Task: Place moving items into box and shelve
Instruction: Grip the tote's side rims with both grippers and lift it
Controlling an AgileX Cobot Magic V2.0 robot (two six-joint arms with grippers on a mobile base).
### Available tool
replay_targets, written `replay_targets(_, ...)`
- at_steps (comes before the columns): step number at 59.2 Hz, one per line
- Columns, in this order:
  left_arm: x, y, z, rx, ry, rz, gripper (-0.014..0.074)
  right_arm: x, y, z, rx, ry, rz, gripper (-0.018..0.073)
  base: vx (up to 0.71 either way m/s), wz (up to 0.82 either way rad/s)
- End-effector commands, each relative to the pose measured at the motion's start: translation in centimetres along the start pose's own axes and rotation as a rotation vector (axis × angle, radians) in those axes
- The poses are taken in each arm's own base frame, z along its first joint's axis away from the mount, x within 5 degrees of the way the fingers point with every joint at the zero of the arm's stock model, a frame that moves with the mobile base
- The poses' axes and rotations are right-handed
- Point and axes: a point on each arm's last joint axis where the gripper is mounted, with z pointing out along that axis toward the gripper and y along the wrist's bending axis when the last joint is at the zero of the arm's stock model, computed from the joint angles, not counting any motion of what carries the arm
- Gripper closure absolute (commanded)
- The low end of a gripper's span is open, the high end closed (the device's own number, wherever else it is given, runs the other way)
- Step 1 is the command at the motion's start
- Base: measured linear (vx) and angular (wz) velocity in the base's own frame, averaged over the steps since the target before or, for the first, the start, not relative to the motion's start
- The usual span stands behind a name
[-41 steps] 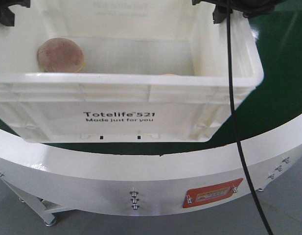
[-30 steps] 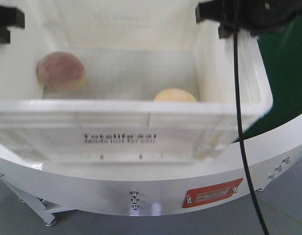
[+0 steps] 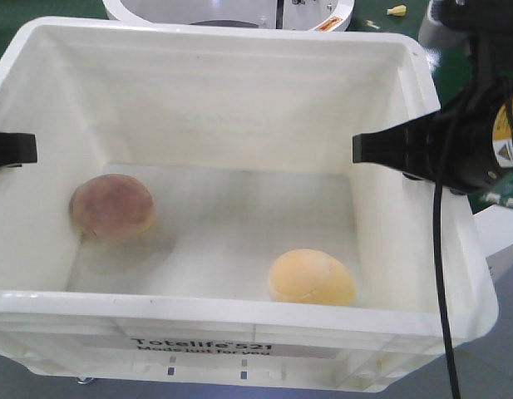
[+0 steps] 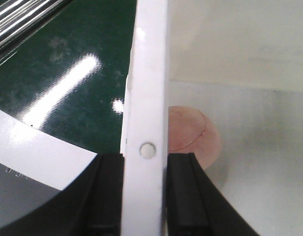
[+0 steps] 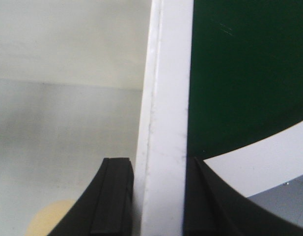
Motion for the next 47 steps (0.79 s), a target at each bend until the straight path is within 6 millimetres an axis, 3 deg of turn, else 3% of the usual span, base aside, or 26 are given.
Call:
replay_targets(1, -2.27, 0.05, -1.88, 0.043, -0.237, 0.014, 0.0488, -1.96, -1.03, -1.72, 0.028, -0.193, -0.018, 0.0571, 0.0, 0.0)
replay_targets(47, -2.09, 0.22, -1.88, 0.023, -0.219, 0.009, 0.0488, -2.14, -1.2, -1.76, 0.039, -0.214, 0.062, 0.0571, 0.0, 0.0)
